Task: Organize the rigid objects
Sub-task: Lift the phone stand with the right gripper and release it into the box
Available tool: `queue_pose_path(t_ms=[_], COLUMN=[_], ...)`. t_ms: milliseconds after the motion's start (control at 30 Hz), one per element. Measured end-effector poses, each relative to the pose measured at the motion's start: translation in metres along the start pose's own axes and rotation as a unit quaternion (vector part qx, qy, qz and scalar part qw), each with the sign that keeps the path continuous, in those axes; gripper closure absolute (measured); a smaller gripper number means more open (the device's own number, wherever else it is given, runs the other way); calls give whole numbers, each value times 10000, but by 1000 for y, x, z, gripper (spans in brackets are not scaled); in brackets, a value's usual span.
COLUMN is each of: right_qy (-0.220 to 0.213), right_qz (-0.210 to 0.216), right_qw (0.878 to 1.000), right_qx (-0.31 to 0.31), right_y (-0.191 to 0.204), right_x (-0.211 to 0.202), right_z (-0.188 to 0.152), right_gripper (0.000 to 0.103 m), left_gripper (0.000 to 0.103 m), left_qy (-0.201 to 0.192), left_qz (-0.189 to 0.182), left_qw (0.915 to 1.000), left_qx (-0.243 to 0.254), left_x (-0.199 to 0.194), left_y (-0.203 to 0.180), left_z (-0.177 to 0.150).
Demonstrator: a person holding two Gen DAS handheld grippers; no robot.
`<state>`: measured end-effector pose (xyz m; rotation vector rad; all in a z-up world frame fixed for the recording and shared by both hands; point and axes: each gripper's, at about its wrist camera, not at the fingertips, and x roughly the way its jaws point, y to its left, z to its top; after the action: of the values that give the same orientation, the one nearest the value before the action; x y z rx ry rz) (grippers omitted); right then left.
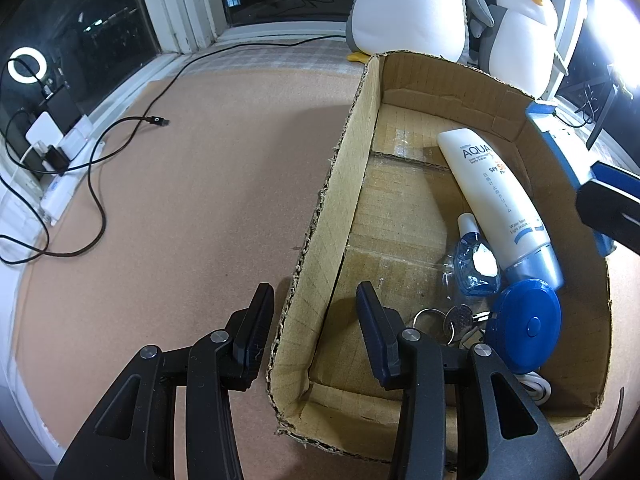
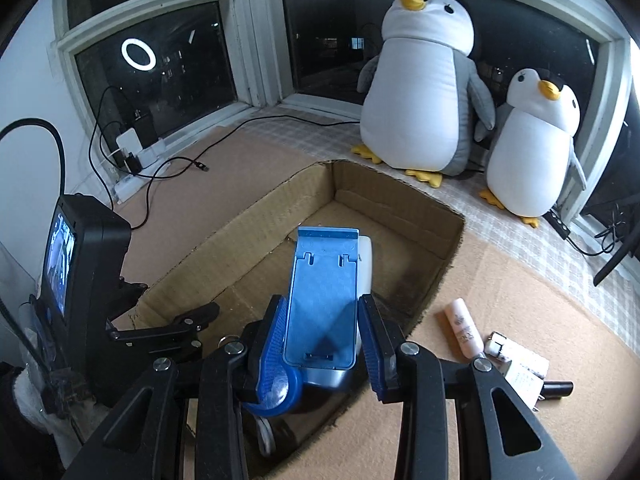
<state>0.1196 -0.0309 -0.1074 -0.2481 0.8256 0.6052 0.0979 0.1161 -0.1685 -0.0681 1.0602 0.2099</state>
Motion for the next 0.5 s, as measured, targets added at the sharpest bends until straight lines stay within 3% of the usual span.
queue_pose_path(t_ms=[500], right_qy=[59], right_qz=[38], right_qw=[9999], right_qx=[-77], right_y=[8], right_x=[6], right_z=[3], right_gripper=[70], left_gripper=[61], left_qy=[-12], left_qz=[8], left_qw=[10000], left_qx=[2], left_x=[0], left_y=[0], left_z=[0])
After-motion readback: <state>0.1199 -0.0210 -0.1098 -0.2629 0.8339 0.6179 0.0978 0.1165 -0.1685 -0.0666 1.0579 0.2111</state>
